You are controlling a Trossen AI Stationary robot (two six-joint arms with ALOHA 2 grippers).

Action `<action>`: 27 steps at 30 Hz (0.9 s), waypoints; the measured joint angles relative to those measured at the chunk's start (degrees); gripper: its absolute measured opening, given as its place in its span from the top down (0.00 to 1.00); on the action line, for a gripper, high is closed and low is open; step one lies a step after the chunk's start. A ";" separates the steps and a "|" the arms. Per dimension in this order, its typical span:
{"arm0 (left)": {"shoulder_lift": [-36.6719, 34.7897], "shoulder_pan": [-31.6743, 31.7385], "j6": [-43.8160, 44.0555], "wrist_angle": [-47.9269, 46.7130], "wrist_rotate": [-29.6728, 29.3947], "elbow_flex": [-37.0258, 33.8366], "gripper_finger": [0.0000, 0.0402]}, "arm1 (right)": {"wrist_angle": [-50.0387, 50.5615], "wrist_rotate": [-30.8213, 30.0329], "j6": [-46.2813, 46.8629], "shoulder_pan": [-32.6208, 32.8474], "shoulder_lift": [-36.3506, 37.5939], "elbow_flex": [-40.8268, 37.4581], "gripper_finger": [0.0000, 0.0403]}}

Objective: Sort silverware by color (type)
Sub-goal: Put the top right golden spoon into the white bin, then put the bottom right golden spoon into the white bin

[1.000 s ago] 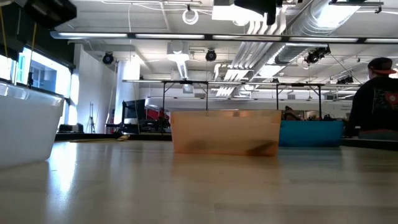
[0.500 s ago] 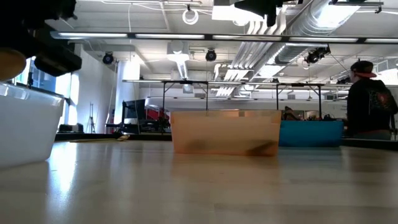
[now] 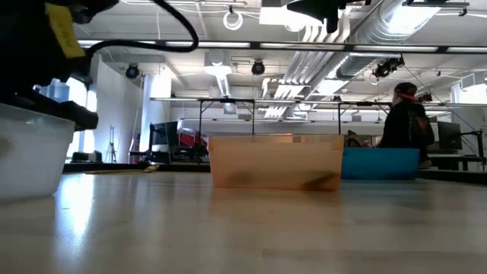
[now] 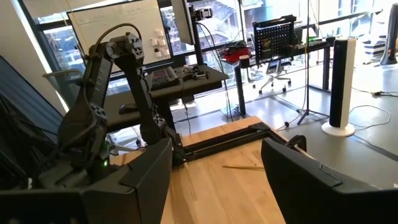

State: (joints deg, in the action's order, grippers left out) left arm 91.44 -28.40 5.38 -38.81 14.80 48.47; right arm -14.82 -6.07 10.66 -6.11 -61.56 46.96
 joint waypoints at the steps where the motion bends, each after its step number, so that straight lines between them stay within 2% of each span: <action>1: 0.74 -0.02 -0.02 -0.16 -0.04 0.05 1.00 | 0.00 0.00 0.00 0.00 0.00 0.00 0.42; 6: 3.41 0.07 -0.14 -0.63 0.12 0.37 1.00 | 0.10 0.00 0.00 0.00 0.00 0.00 0.42; 12: 3.03 0.66 0.00 -0.21 0.26 0.25 0.98 | 0.21 0.00 0.00 0.00 0.00 0.00 0.42; 27: -0.55 1.71 2.72 -0.06 -0.27 0.51 0.71 | 0.19 0.00 0.00 0.00 0.00 0.00 0.42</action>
State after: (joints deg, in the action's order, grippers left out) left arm 90.90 -26.69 8.10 -38.87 14.53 48.97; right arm -14.63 -6.07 10.66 -6.11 -61.56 46.96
